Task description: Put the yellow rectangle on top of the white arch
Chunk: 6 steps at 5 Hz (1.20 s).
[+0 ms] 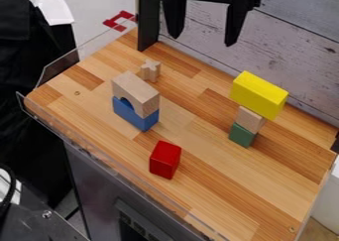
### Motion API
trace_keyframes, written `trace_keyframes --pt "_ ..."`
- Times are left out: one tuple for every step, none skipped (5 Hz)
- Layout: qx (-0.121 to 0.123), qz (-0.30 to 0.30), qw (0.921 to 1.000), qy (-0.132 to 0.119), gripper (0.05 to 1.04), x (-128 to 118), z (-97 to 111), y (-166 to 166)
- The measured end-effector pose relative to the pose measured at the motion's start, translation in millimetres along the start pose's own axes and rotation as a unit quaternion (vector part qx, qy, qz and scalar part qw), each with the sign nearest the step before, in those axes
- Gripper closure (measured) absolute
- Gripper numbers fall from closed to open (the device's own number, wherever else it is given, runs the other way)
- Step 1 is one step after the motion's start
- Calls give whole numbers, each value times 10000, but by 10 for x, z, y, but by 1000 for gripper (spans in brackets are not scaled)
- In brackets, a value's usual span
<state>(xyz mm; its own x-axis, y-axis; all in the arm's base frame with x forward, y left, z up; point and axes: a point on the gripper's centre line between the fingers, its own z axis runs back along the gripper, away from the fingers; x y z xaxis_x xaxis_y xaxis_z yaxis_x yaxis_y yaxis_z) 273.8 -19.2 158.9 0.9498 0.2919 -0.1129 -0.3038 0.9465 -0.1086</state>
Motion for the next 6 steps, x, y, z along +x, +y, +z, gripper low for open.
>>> trace_keyframes --pt "47 38 9999 159 83 0 -87 17" --pt "55 197 9998 50 84 10 -179 -26" --pt "-88 396 9992 -48 84 2 -259 -148" --pt "-238 1068 9934 -347 83 3 -273 -321" --pt "-289 1759 9815 -705 84 30 -319 -439" --pt "-198 2484 9617 -1143 84 71 -343 -509"
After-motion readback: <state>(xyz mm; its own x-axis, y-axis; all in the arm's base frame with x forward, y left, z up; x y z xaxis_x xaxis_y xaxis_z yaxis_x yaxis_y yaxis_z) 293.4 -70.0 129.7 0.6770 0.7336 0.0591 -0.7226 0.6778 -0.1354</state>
